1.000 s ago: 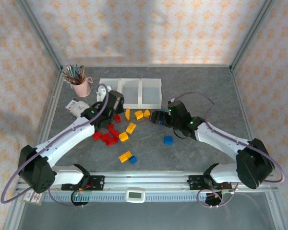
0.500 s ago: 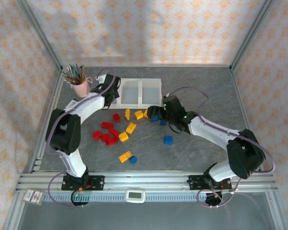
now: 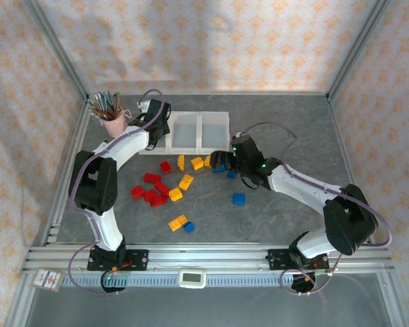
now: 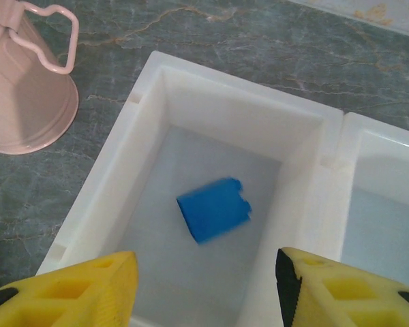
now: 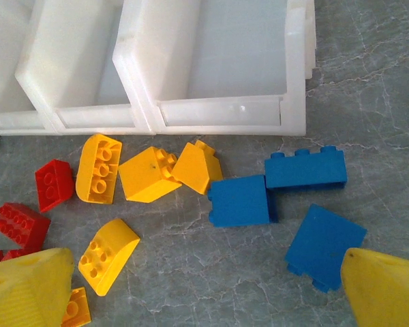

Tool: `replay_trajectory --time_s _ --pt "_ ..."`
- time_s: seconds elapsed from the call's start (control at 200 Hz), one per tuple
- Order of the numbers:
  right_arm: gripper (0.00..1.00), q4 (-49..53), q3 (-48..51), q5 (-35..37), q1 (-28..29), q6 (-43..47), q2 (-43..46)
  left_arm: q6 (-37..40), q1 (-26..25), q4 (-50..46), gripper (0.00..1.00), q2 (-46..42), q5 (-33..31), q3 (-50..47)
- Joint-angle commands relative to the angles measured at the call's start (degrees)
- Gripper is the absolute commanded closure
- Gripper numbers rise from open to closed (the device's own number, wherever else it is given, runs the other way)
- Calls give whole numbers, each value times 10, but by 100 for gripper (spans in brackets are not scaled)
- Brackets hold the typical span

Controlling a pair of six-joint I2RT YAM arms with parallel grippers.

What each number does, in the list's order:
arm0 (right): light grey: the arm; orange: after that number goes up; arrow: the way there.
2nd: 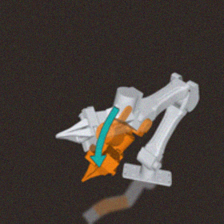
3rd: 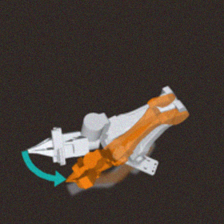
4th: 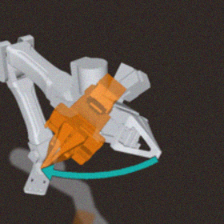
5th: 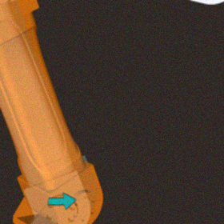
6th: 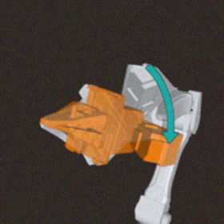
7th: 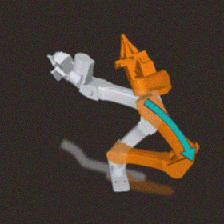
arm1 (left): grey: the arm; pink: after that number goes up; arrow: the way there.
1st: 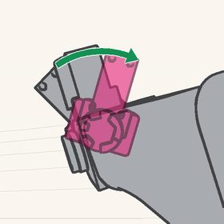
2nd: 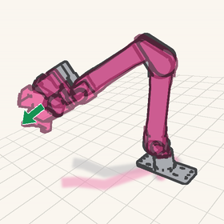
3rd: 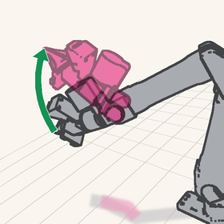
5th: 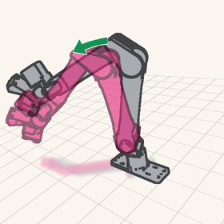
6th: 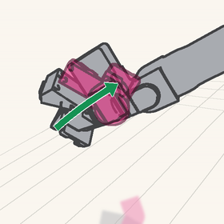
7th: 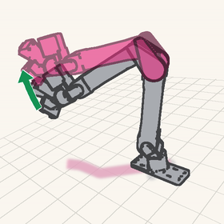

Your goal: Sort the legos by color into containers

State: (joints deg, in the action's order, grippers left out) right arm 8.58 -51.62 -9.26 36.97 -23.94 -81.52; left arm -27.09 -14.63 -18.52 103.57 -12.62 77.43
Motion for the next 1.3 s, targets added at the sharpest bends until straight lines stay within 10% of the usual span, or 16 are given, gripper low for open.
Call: replay_trajectory --time_s 0.0,0.465,0.811,1.291 --pt "0 34 -6 5 1 11 38 -7 -9 -28 40 -74 41 -42" --pt "0 128 97 -76 2 0 135 -242 -287 -133 37 -397 20 -327" --pt "0 118 166 -100 6 -23 165 -422 -549 -167 37 -359 -8 -337" --pt "0 95 189 -96 6 -17 150 -530 -603 -139 36 -254 -7 -368"
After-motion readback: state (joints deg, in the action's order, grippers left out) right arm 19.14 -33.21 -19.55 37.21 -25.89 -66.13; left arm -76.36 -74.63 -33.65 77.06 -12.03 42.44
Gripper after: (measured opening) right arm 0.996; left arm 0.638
